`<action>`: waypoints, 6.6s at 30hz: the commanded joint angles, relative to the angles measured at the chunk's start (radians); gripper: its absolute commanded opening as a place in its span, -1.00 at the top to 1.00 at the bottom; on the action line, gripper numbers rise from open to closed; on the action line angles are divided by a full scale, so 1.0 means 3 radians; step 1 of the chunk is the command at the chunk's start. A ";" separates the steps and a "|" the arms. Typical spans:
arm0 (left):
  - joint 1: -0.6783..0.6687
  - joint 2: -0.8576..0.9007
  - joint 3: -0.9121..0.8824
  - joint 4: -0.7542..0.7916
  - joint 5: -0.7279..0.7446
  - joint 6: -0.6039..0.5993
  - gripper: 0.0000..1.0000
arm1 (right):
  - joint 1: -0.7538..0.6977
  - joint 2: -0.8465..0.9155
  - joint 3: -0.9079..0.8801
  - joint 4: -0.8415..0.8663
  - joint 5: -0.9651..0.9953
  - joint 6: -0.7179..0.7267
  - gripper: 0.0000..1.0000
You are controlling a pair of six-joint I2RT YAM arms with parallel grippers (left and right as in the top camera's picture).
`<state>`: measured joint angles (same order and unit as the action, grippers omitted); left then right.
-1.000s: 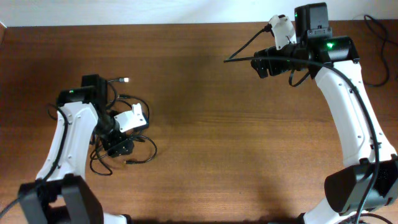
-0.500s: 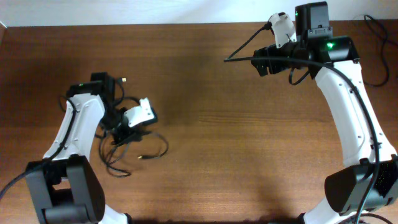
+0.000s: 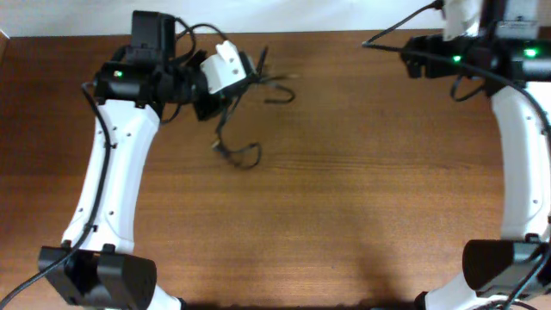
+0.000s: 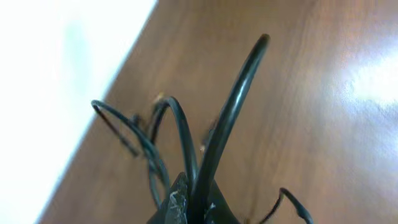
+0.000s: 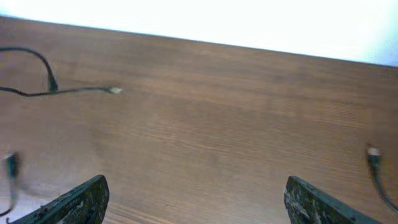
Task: Untangle cables
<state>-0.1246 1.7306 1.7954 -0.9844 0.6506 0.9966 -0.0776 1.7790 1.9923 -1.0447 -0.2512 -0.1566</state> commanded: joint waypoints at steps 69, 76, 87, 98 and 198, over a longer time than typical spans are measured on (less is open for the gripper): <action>-0.0252 0.0985 0.2191 -0.1020 -0.1957 -0.2674 -0.97 | 0.0919 0.0470 -0.0772 0.0123 0.0327 0.5781 -0.75; -0.0252 0.0772 0.2191 -0.0935 -0.1960 -0.2672 -0.97 | 0.1053 0.0476 -0.0893 -0.0148 0.0327 0.6565 -0.93; -0.0252 0.0684 0.2191 -0.1027 -0.1960 -0.2672 -0.97 | 0.1284 0.0476 -0.1451 0.0249 0.0381 0.7033 -0.59; -0.0252 0.0684 0.2191 -0.1138 -0.1960 -0.2672 -0.97 | 0.1294 0.0354 -0.1268 0.1242 0.0201 0.4612 0.92; -0.1214 0.2472 0.1916 -0.0149 -0.0281 0.0393 0.02 | 0.1392 -0.0730 0.0595 0.0177 0.1516 0.0708 0.92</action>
<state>-0.4881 2.4691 2.3669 -1.0279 0.5919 1.1275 0.3347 1.5848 2.1620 -0.9958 0.1867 0.0662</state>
